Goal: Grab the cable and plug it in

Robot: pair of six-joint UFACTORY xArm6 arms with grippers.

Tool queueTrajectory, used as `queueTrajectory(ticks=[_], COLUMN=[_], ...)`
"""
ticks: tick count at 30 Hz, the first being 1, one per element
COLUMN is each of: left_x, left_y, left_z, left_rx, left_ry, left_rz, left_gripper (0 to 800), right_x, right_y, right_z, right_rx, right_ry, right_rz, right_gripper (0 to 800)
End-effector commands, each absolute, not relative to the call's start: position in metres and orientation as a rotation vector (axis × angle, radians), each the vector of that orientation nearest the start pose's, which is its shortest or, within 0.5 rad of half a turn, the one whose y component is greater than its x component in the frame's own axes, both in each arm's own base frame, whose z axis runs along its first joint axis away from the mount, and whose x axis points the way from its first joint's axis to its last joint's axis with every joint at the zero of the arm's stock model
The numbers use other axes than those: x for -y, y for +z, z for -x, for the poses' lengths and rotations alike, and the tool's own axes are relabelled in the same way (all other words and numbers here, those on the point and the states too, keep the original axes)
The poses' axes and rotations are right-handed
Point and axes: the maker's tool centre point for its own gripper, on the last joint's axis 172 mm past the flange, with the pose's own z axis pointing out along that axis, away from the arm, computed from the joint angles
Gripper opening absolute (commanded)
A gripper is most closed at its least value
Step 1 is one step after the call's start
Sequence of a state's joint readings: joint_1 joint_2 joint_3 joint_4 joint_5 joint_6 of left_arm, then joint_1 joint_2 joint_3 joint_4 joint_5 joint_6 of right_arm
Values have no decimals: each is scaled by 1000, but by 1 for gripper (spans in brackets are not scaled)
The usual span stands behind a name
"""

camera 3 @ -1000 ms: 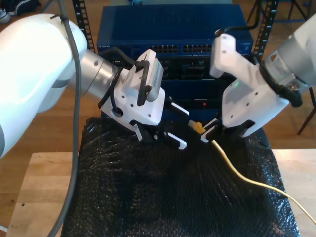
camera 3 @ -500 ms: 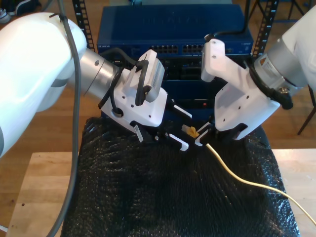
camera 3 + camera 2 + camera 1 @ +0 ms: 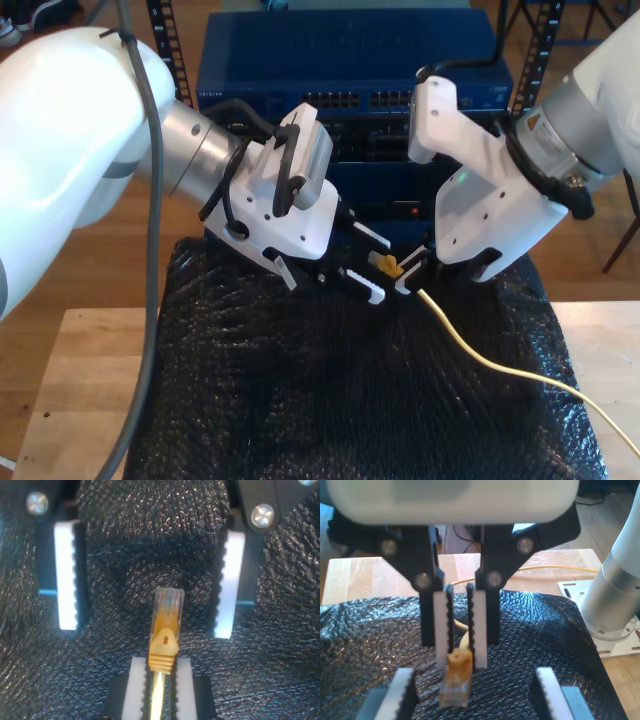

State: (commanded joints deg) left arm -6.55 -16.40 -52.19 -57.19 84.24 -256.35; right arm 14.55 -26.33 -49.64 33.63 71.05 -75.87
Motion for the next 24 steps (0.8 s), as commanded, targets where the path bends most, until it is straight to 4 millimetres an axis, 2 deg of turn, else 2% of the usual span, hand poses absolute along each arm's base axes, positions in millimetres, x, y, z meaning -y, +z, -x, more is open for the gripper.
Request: queueTrajectory(ticks=[10, 24], left_x=[258, 258], left_y=[334, 336], left_z=[-335, -334], left_rx=[1647, 1651], left_ry=[688, 695], left_rz=[-1490, -1487], left_gripper=[405, 311], right_x=[-219, -219], right_y=[314, 314], right_z=[-337, -337], right_rx=[1721, 1721], right_ry=[-491, -491], right_rz=[2026, 2026], right_gripper=[2, 2])
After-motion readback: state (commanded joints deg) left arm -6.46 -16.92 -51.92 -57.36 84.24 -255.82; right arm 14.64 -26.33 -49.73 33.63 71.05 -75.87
